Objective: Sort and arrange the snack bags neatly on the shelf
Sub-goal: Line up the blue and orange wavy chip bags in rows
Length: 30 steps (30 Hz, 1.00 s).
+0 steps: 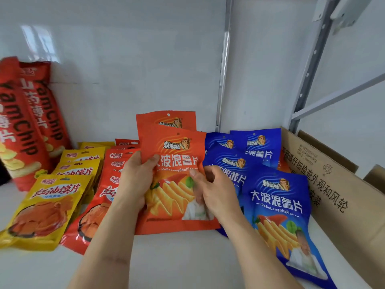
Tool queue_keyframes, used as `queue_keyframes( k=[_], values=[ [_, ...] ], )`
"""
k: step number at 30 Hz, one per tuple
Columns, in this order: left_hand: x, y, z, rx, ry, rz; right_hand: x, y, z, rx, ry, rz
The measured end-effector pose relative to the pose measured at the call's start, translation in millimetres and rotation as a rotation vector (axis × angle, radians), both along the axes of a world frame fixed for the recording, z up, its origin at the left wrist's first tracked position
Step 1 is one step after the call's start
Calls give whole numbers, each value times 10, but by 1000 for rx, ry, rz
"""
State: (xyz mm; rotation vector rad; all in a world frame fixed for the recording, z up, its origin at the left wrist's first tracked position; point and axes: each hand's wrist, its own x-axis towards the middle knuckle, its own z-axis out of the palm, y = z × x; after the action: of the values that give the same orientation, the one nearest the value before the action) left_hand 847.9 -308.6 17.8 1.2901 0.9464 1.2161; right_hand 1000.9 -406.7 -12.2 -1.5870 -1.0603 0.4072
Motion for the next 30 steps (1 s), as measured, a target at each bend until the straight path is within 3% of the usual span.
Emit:
queue_keyframes(
  k=[9,12,22,26,30],
  values=[
    [-243,188,-1,20,93,98,-110,-70,1,-61,-143,17],
    [-237,178,-1,43,151,83,7,-24,-46,-216,-281,-10],
    [-195,166,-11,40,309,95,217,140,-177,-448,-741,-89],
    [-84,145,51,69,421,123,330,91,-165,-582,-725,-138],
    [113,109,-1,-17,383,33,394,58,-142,-592,-678,-190]
  ],
)
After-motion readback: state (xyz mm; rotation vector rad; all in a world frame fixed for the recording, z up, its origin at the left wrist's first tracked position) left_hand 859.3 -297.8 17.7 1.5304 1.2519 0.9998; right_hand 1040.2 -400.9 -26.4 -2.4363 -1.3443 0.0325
